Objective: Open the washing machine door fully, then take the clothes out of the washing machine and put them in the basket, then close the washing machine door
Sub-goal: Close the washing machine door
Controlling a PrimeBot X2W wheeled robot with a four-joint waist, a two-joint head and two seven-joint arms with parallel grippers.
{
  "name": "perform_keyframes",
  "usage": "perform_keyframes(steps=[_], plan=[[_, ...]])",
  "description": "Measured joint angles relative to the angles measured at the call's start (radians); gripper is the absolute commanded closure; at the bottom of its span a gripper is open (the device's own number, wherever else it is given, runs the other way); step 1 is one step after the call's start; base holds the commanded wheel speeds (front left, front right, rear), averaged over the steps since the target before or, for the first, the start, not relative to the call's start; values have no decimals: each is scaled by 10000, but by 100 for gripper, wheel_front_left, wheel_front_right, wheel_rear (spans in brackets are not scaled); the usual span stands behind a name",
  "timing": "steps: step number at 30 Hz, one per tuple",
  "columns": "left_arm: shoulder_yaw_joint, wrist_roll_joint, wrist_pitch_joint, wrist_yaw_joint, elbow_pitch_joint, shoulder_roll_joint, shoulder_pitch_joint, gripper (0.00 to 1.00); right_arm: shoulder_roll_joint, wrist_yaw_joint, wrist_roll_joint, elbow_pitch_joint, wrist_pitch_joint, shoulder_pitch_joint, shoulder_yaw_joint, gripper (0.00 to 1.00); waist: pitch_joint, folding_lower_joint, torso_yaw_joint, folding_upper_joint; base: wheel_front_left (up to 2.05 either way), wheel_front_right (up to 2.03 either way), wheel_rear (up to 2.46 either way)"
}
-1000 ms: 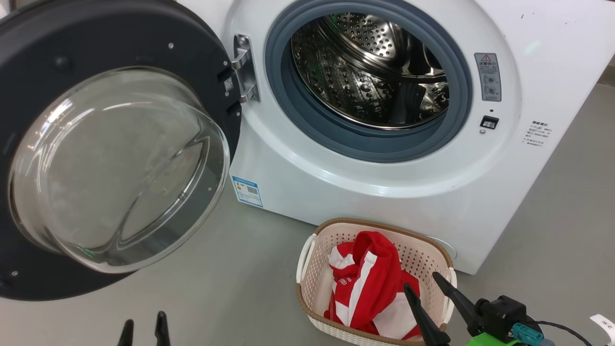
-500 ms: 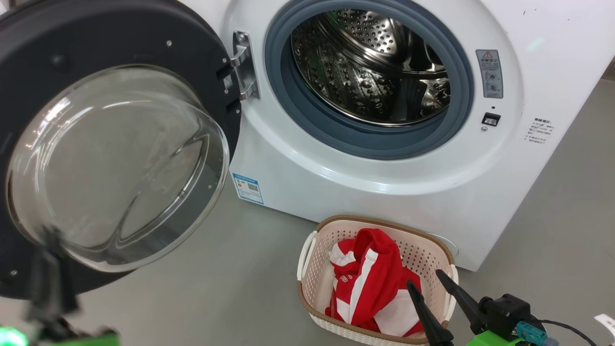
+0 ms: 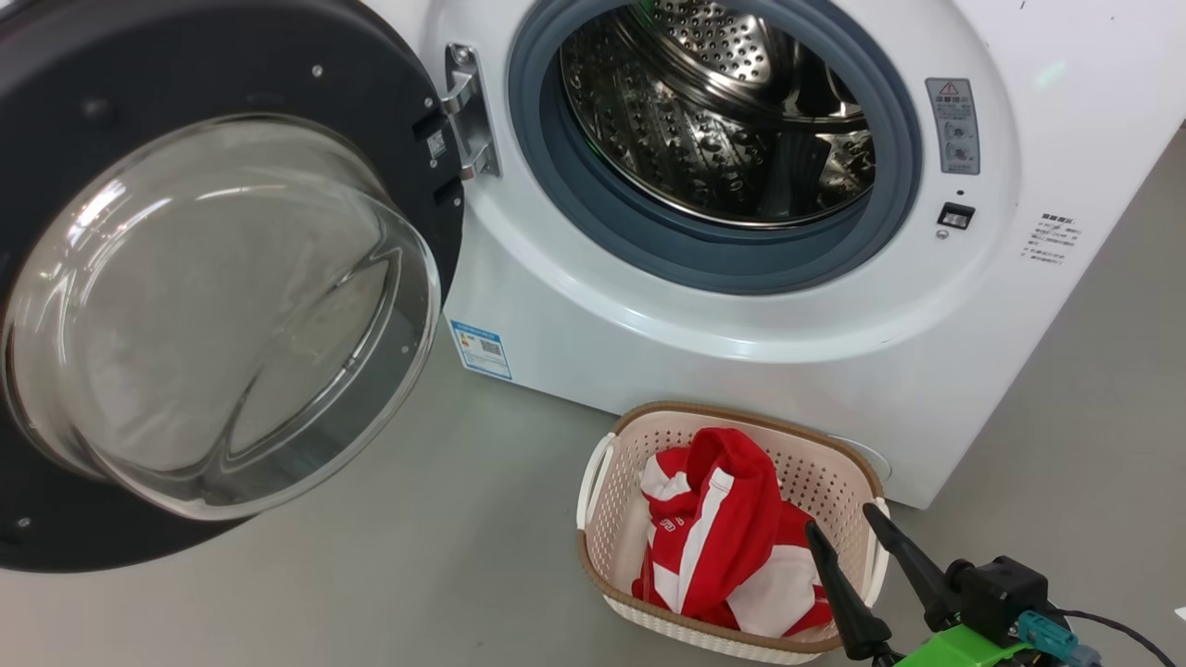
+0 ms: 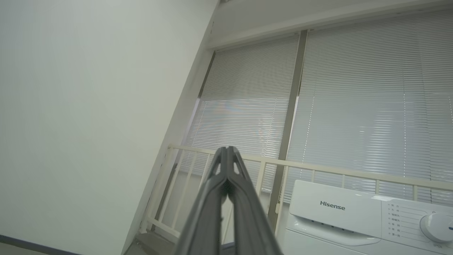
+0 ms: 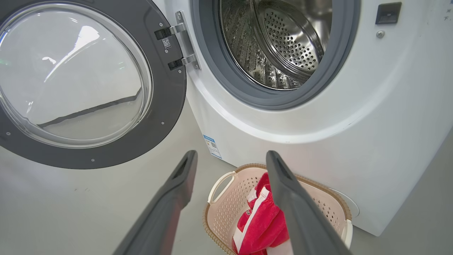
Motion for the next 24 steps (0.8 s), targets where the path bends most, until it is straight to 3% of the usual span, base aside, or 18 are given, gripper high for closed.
perform_keyframes(steps=[4,11,16,24], plan=[[380,-951,318,0,1668,771,-941,100,61,0,-82,-63,0,24,-203,0,127,0,51,0,0,0,0],[1055,-2452,2301,278,4769,1908,-2600,100,194,0,-88,-92,0,16,-251,0,328,0,158,0,0,0,0],[353,-2485,4633,313,6307,2801,-3036,100,222,0,-155,-105,0,4,-261,0,456,1,224,0,0,0,0],[-384,-2535,6905,454,7793,3563,-3676,100,228,0,-190,-109,0,2,-268,0,537,0,262,0,0,0,0]])
